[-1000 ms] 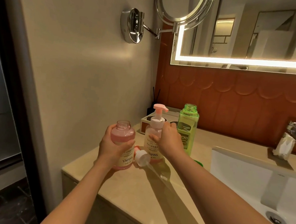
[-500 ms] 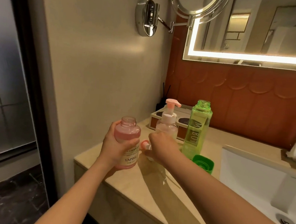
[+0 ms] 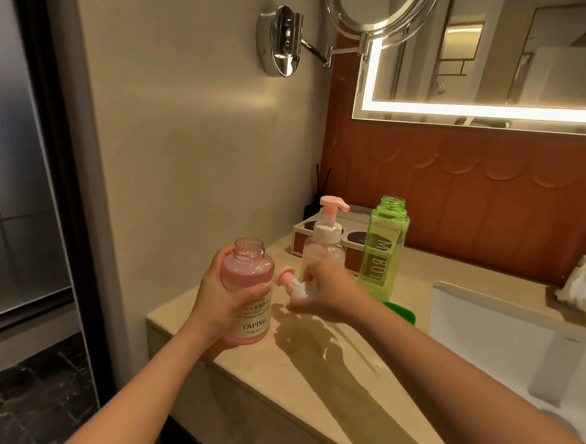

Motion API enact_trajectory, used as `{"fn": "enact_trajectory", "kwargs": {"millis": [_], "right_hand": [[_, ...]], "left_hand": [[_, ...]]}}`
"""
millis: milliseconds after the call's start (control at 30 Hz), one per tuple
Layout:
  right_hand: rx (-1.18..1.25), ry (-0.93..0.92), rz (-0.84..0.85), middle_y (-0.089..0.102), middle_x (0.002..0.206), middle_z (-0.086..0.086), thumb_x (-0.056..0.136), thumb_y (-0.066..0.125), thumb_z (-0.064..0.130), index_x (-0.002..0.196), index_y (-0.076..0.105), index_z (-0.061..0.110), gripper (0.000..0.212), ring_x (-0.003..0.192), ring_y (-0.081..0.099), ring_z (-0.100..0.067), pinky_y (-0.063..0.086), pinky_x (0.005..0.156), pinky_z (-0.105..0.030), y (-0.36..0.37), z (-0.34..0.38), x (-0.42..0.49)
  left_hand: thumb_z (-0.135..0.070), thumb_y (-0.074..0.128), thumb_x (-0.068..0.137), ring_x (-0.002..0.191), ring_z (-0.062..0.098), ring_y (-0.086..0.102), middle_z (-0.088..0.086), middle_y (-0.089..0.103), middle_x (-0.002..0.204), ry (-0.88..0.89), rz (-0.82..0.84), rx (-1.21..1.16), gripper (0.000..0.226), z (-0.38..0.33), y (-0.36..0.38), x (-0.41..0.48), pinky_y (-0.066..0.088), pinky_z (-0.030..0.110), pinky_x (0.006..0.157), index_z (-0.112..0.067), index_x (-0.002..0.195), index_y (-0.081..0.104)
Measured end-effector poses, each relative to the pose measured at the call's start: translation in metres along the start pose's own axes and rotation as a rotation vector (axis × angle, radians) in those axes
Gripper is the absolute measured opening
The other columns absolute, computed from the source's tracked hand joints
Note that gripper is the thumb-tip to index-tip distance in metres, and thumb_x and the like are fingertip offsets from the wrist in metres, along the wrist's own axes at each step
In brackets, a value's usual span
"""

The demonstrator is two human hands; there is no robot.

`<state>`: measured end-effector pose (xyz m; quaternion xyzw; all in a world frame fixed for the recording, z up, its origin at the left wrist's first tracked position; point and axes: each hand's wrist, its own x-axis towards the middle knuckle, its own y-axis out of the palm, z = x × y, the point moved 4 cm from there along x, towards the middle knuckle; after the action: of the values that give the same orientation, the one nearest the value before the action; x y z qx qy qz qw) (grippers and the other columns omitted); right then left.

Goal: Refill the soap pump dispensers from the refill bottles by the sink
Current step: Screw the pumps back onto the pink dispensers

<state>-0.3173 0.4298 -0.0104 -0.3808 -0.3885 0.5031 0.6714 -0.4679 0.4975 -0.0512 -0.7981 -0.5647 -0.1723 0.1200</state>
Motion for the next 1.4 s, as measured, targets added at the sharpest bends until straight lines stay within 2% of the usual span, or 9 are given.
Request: {"fn": "enact_trajectory", "kwargs": {"millis": [133,233,367,500,667,833,1000,1233,1400], "right_hand": [[0.171,0.002,0.009,0.057,0.097,0.003,0.075,0.074,0.029,0.111,0.056,0.016,0.042,0.08,0.06,-0.01,0.049,0.059,-0.016,-0.031,-0.012,-0.031],[0.234,0.003,-0.028,0.062,0.097,0.003,0.074,0.074,0.031,0.103,0.056,0.02,0.036,0.079,0.062,-0.008,0.049,0.06,-0.018,-0.054,-0.026,-0.054],[0.388,-0.001,-0.157,0.064,0.088,0.002,0.074,0.075,0.029,0.094,0.056,0.021,0.029,0.077,0.063,-0.01,0.053,0.063,-0.024,-0.084,-0.041,-0.08],[0.65,0.007,-0.315,0.065,0.098,0.002,0.075,0.073,0.029,0.106,0.058,0.018,0.036,0.088,0.063,-0.011,0.052,0.068,-0.024,-0.11,-0.056,-0.104],[1.016,0.083,-0.427,0.063,0.106,-0.002,0.082,0.065,0.023,0.118,0.053,0.019,0.039,0.098,0.063,-0.017,0.055,0.064,-0.022,-0.13,-0.074,-0.125],[1.349,0.191,-0.469,0.06,0.104,-0.007,0.086,0.061,0.02,0.092,0.053,0.016,0.01,0.102,0.061,-0.023,0.058,0.065,-0.024,-0.139,-0.086,-0.142],[1.421,0.182,-0.622,0.06,0.101,-0.005,0.087,0.06,0.022,0.086,0.052,0.014,0.011,0.107,0.061,-0.026,0.051,0.093,-0.038,-0.149,-0.094,-0.154],[1.359,0.169,-0.739,0.059,0.099,0.003,0.086,0.061,0.025,0.122,0.051,0.008,0.041,0.098,0.06,-0.02,0.05,0.095,-0.036,-0.164,-0.11,-0.17],[1.302,0.127,-0.735,0.061,0.1,0.004,0.085,0.062,0.025,0.126,0.05,0.008,0.046,0.097,0.061,-0.017,0.052,0.091,-0.032,-0.168,-0.11,-0.174]], "left_hand": [[-0.041,0.077,0.036,0.091,0.013,0.064,-0.003,0.064,0.103,-0.016,0.013,-0.021,0.079,-0.004,0.005,-0.008,0.051,0.022,0.069,-0.028,0.109,0.05],[-0.04,0.078,0.037,0.095,0.018,0.064,0.001,0.064,0.107,-0.028,0.038,-0.04,0.084,-0.006,0.014,-0.017,0.052,0.03,0.074,-0.024,0.114,0.049],[-0.036,0.081,0.036,0.094,0.015,0.064,0.0,0.064,0.106,-0.036,0.074,-0.055,0.082,-0.013,0.032,-0.03,0.051,0.026,0.071,-0.027,0.112,0.05],[-0.016,0.089,0.042,0.092,0.014,0.065,-0.001,0.064,0.105,-0.025,0.128,-0.065,0.077,-0.021,0.061,-0.046,0.052,0.019,0.065,-0.031,0.106,0.05],[-0.032,0.082,0.041,0.095,0.011,0.065,-0.002,0.064,0.108,-0.028,0.188,-0.092,0.077,-0.025,0.099,-0.064,0.053,0.02,0.072,-0.03,0.11,0.049],[-0.008,0.084,0.057,0.101,0.012,0.062,-0.004,0.061,0.111,-0.029,0.231,-0.129,0.067,-0.031,0.137,-0.081,0.054,0.027,0.083,-0.031,0.11,0.048],[-0.038,0.081,0.043,0.102,0.01,0.062,-0.007,0.062,0.113,-0.029,0.244,-0.155,0.078,-0.033,0.17,-0.097,0.053,0.028,0.084,-0.034,0.114,0.048],[-0.044,0.078,0.041,0.103,0.014,0.061,-0.005,0.061,0.115,0.005,0.226,-0.139,0.082,-0.034,0.197,-0.108,0.052,0.029,0.086,-0.031,0.116,0.047],[-0.046,0.077,0.042,0.102,0.01,0.062,-0.007,0.061,0.114,0.02,0.213,-0.134,0.083,-0.036,0.201,-0.109,0.053,0.024,0.081,-0.029,0.117,0.047]]}}
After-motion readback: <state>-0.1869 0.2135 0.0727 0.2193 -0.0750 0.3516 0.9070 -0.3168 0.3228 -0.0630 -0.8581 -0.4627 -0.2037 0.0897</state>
